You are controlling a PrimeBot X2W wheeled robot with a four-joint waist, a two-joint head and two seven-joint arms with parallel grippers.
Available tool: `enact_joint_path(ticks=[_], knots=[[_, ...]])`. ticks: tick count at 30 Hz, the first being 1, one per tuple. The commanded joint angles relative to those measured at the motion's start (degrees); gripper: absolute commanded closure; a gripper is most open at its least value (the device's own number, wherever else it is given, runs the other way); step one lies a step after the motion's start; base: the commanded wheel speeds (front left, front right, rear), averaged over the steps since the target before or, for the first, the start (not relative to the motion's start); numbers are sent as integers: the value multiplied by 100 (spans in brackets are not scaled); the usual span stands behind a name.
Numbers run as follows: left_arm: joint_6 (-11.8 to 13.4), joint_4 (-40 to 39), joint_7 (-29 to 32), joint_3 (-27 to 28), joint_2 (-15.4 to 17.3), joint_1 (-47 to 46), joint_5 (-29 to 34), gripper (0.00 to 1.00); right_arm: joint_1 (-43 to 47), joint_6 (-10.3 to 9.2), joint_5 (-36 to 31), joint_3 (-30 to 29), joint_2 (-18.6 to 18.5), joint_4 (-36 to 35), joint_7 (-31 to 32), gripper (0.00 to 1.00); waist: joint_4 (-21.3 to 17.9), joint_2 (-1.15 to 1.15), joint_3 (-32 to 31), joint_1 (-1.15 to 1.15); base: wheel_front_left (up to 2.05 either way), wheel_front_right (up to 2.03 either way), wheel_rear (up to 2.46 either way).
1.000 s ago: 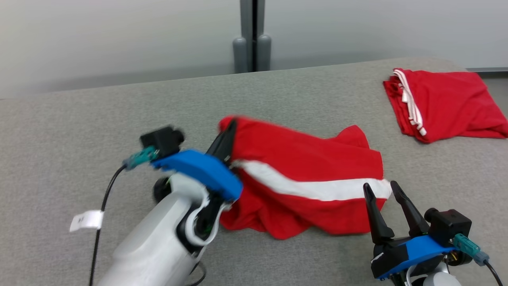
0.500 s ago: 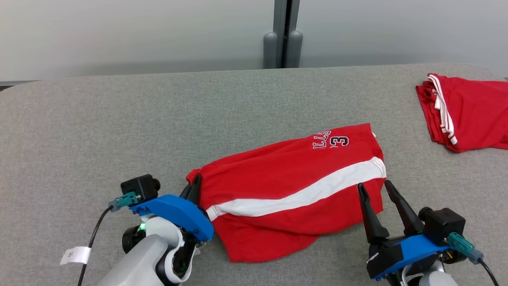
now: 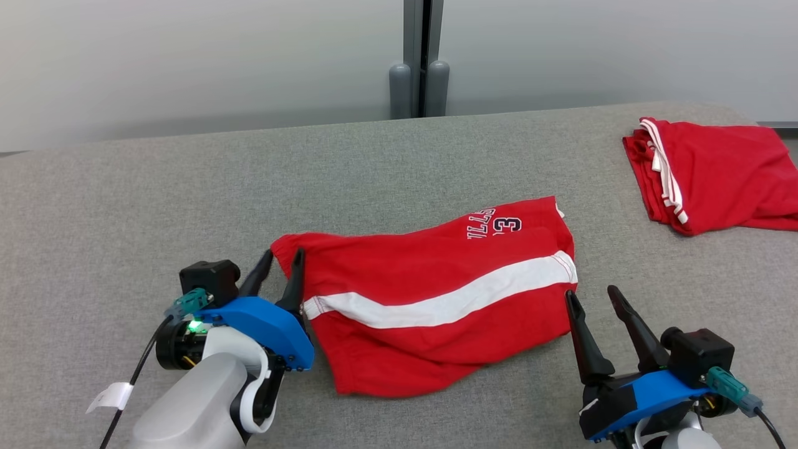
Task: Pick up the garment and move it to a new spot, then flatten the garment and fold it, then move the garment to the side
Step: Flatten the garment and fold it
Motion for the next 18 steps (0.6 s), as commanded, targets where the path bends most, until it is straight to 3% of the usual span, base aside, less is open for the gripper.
enact_joint_path(ticks=[1,7,18], knots=[[-23,-9,-57,75,15,16,44,0,22,3,6,-34,-13,-39,30,0,-12,0,-21,0,0,0,0],[-209,-479,-106,704,52,410,474,0,80,3,-46,-157,-13,-74,38,0,40,0,-122,0,0,0,0],[-118,-2119,-106,2445,36,1871,2213,0,225,3,-85,-285,-14,-241,143,0,267,0,-368,0,0,0,0]])
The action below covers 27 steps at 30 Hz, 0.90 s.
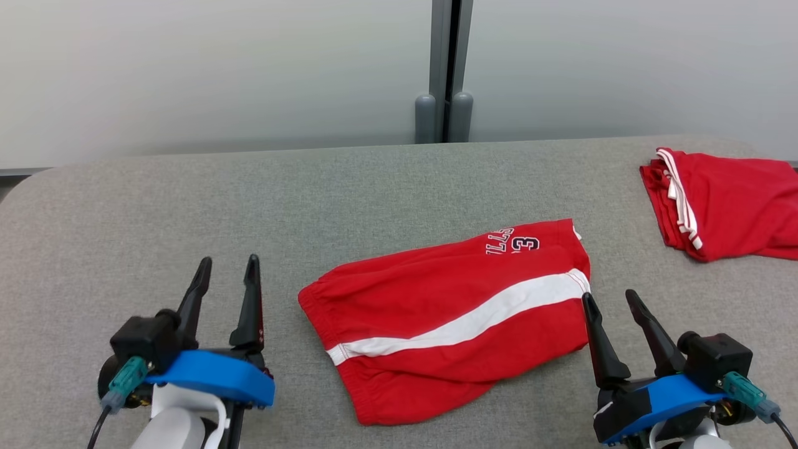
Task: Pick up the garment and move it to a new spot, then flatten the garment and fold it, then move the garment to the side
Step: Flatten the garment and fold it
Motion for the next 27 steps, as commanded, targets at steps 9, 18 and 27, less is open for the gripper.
enact_joint_path(ticks=[9,18,27], knots=[[-118,-374,-22,680,-103,953,1003,0,178,1,68,-28,-12,-25,58,0,42,0,-293,0,0,0,0],[-131,-234,-23,1247,-242,1397,1193,0,286,2,32,-199,-12,-70,99,0,62,0,-423,0,0,0,0],[-158,-181,-23,1358,-321,1565,1315,0,347,2,-33,-380,-12,-57,164,0,129,0,-455,0,0,0,0]])
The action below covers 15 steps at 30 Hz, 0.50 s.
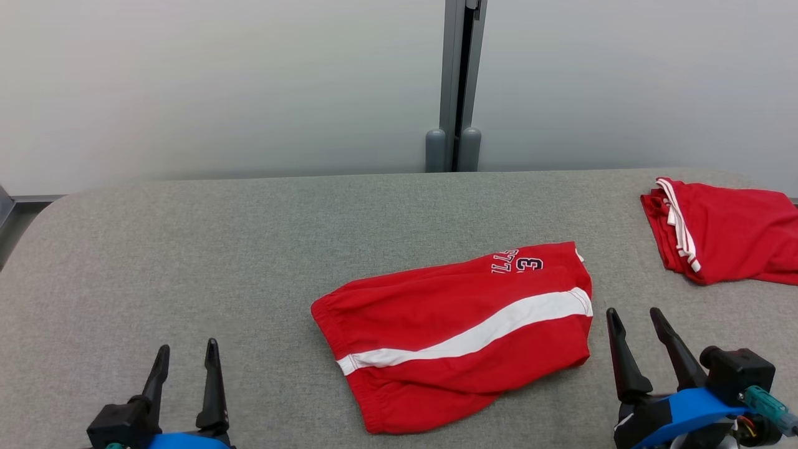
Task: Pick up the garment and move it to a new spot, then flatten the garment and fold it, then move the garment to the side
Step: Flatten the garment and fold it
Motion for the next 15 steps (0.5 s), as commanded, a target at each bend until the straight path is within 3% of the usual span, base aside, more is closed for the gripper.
enact_joint_path(ticks=[1,15], knots=[[41,-31,-25,-9,-9,56,54,0,72,3,-11,-9,-13,-3,10,0,-2,0,1,0,0,0,0],[88,-104,10,-140,-65,52,65,0,40,3,41,46,-13,-22,29,0,-78,0,49,0,0,0,0]])
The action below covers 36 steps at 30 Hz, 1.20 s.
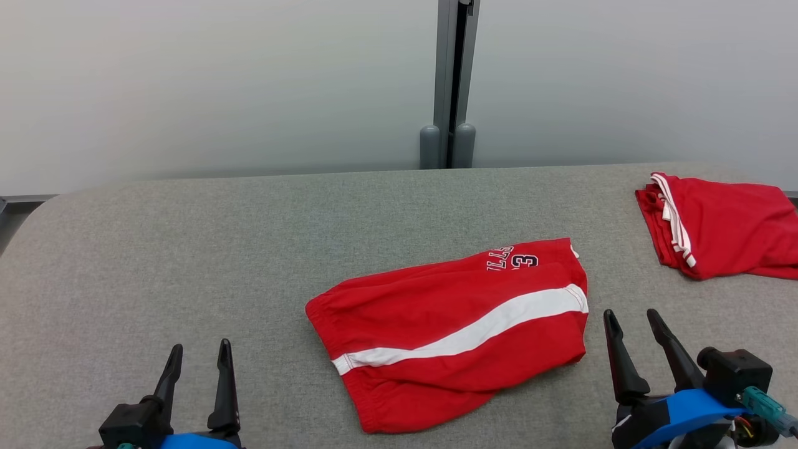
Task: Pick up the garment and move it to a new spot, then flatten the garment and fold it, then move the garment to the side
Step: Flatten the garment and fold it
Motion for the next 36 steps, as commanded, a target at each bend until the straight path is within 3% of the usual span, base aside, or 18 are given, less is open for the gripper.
enact_joint_path(ticks=[1,11,17,26,36], knots=[[20,-31,-5,3,-1,11,33,0,-6,3,23,12,-13,-1,7,0,-11,0,6,0,0,0,0],[30,-90,90,-107,21,50,34,0,20,3,40,51,-13,16,-20,0,-31,0,2,0,0,0,0],[-127,80,356,-379,-80,-121,5,0,-6,3,39,103,-13,20,-22,0,-54,0,18,0,0,0,0],[-662,1271,724,-904,-500,-722,-163,0,-120,3,65,232,-12,34,-56,0,-185,0,176,0,0,0,0],[-729,2705,926,-992,-781,-1579,-307,0,-309,3,94,393,-13,69,-85,0,-491,0,481,0,0,0,0]])
